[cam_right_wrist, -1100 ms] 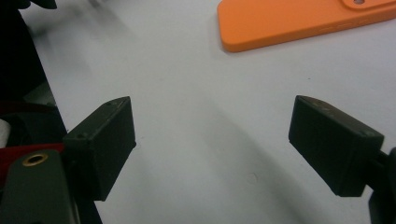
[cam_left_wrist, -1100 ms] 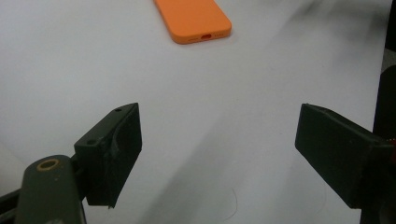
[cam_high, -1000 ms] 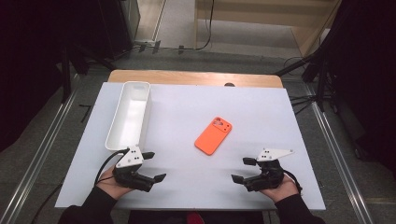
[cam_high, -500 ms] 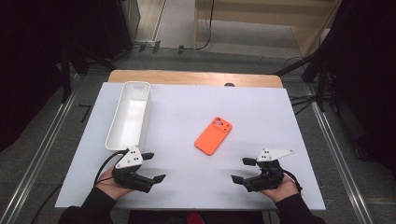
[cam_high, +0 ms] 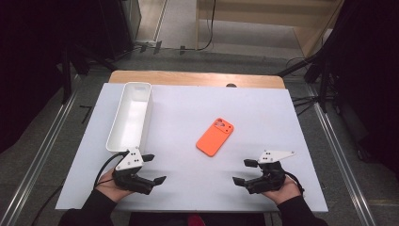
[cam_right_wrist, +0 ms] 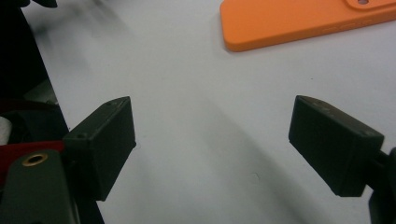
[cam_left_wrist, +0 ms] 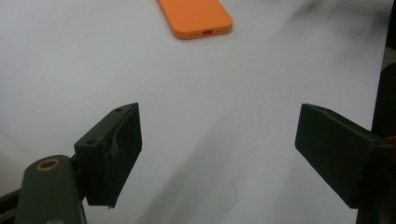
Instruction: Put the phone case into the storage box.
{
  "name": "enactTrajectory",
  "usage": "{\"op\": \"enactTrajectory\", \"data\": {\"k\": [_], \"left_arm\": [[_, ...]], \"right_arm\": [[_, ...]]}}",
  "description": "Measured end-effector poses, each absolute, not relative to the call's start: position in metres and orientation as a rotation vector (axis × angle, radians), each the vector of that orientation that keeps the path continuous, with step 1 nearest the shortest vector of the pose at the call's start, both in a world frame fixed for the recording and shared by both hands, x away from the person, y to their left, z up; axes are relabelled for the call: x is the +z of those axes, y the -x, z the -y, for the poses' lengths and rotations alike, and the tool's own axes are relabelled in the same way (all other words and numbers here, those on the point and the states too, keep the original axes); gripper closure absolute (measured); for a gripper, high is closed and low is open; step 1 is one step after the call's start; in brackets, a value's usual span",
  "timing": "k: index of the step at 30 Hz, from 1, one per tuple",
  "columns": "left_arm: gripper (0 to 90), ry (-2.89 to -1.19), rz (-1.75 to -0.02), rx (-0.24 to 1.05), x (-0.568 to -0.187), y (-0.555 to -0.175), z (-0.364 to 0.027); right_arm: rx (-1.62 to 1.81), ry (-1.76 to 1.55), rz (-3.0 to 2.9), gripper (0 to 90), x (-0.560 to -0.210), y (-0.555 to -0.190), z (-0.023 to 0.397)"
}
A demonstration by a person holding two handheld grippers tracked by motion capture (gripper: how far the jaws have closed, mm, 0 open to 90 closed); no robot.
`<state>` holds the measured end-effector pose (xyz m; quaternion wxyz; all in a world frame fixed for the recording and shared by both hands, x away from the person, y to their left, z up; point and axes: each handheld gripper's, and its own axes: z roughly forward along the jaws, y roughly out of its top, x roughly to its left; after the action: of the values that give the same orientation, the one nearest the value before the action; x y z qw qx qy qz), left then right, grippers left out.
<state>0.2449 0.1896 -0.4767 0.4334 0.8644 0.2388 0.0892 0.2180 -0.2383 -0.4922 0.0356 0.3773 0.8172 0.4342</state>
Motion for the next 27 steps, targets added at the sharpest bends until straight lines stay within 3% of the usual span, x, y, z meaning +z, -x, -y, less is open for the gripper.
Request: {"op": "enactTrajectory", "data": {"k": [27], "left_arm": [[14.9,-2.128,-0.619,0.154,-0.469,-0.251,-0.181]], "right_arm": [[1.361,-1.154,-2.526,13.6,-0.495,-0.224,0.237]]}}
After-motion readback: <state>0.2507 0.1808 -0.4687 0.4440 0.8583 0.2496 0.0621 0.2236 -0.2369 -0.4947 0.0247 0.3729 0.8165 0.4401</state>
